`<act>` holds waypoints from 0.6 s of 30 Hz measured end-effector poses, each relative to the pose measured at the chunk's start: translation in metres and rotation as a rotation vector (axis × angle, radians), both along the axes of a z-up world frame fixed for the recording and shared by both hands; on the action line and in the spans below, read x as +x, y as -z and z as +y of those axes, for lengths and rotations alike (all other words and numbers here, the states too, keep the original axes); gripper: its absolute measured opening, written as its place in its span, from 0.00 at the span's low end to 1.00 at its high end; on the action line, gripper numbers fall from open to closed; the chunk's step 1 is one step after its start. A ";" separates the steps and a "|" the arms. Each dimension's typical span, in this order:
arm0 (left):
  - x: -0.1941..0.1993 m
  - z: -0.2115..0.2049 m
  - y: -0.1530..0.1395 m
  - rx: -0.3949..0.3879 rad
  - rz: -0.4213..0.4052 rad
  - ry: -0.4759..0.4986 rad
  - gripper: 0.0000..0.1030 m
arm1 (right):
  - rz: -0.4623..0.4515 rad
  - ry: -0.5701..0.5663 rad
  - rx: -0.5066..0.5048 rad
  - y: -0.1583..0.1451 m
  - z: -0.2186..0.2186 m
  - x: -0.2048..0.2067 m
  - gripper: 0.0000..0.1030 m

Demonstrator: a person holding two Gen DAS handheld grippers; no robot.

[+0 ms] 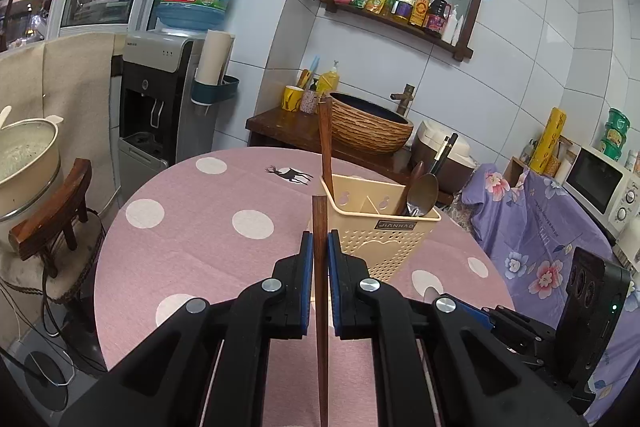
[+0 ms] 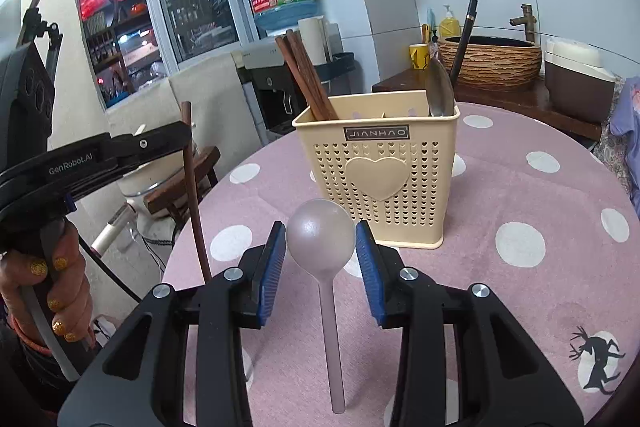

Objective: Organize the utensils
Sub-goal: 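Carry the chopstick and plastic spoon upright and lower them into the basket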

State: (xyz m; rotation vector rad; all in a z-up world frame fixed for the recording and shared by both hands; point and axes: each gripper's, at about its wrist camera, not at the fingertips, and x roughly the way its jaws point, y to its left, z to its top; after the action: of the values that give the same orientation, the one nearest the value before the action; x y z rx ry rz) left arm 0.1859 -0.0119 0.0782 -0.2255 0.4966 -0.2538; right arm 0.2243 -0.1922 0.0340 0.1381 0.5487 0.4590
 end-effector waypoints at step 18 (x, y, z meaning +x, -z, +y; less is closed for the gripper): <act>0.013 -0.008 -0.052 -0.048 -0.118 0.059 0.08 | -0.108 0.008 0.017 -0.045 0.007 0.018 0.36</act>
State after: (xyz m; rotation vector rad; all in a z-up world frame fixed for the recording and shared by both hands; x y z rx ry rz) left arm 0.1990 -0.0199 0.1303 -0.2410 0.3812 -0.3351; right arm 0.2419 -0.1848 0.0793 0.1311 0.4385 0.4610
